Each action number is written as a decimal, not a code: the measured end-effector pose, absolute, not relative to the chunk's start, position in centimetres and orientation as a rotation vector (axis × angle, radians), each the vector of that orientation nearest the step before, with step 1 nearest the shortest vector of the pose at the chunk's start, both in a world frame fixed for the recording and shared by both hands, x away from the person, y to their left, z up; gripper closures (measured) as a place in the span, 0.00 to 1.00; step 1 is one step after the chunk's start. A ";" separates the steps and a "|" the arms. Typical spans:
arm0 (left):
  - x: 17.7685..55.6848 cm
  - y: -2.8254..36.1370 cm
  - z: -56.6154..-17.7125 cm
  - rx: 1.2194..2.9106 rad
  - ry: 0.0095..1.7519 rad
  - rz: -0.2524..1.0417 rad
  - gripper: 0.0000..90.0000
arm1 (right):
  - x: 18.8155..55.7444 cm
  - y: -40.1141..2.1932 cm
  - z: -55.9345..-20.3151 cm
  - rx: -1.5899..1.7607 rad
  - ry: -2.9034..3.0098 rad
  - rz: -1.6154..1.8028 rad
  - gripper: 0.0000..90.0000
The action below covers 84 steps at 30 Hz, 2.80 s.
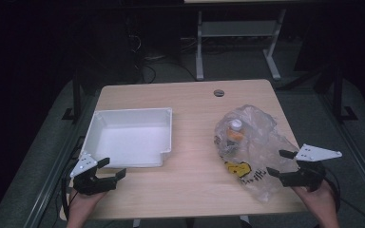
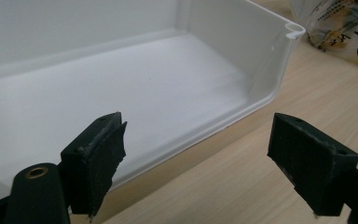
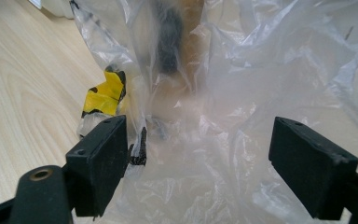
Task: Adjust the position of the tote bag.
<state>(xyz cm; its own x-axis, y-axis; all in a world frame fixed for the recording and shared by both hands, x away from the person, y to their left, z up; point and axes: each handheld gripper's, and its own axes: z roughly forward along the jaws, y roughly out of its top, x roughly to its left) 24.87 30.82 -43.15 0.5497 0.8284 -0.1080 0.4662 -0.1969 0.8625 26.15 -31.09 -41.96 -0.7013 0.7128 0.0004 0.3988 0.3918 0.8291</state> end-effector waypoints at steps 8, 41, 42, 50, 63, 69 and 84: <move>24.8 31.0 -43.3 1.851 1.068 0.488 0.21 | 26.5 -31.4 -42.0 0.971 2.307 1.237 0.20; 24.7 29.6 -42.6 1.930 0.859 0.439 0.22 | 26.0 -31.5 -41.4 0.950 2.274 1.262 0.20; 24.7 29.6 -42.6 1.937 0.853 0.434 0.22 | 26.0 -31.6 -41.4 0.956 2.269 1.267 0.20; 24.5 29.1 -42.3 1.938 0.804 0.438 0.21 | 25.9 -31.5 -41.4 0.952 2.262 1.267 0.20; 24.5 27.8 -42.0 1.970 0.739 0.400 0.21 | 25.9 -31.7 -41.4 0.959 2.261 1.265 0.20; 24.5 26.9 -41.9 1.988 0.693 0.375 0.21 | 25.9 -31.6 -41.4 0.952 2.264 1.265 0.20; 24.7 25.6 -41.6 2.000 0.631 0.342 0.21 | 25.8 -31.5 -41.4 0.947 2.262 1.270 0.20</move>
